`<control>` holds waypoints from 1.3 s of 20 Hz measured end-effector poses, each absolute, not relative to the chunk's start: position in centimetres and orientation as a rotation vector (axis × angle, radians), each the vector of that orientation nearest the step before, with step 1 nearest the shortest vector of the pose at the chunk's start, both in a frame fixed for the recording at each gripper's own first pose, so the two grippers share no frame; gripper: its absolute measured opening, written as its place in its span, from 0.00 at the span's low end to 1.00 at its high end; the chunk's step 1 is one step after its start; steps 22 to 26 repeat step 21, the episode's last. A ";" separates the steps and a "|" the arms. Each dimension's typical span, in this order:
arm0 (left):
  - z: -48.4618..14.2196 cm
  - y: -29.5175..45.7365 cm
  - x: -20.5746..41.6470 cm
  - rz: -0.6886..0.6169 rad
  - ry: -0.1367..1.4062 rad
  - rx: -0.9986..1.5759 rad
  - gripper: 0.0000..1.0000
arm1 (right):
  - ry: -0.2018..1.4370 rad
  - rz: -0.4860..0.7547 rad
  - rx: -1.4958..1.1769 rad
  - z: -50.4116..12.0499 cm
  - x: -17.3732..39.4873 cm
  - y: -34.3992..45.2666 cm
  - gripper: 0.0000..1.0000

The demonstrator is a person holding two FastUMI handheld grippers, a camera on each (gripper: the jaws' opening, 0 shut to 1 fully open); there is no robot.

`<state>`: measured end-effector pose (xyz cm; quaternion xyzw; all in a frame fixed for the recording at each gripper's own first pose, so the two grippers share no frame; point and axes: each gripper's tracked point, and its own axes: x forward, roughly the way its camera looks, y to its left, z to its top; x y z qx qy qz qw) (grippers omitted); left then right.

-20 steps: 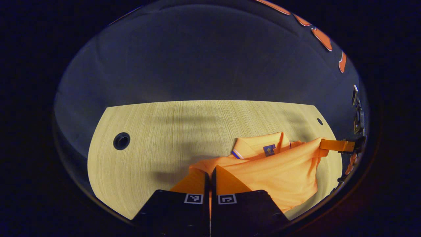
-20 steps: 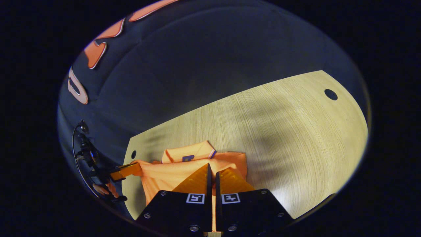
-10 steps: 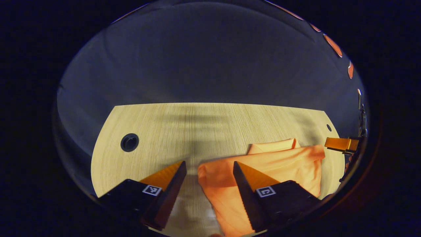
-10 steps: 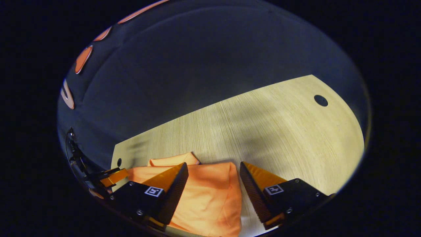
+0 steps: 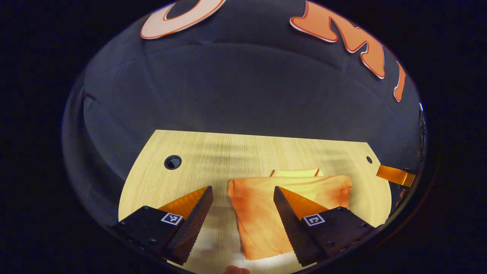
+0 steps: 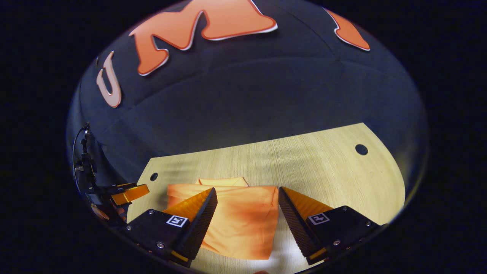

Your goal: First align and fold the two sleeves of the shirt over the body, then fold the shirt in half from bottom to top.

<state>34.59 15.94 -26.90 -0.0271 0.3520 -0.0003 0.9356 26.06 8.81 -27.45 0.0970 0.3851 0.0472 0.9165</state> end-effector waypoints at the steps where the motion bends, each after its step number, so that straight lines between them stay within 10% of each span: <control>1: -26.0 16.1 33.6 0.005 0.700 -0.061 0.99 | 0.771 0.091 0.189 -26.3 25.2 8.8 0.99; 26: -11.5 10.7 14.4 0.054 0.211 0.026 0.98 | 0.349 0.270 0.050 -13.3 16.0 12.8 0.99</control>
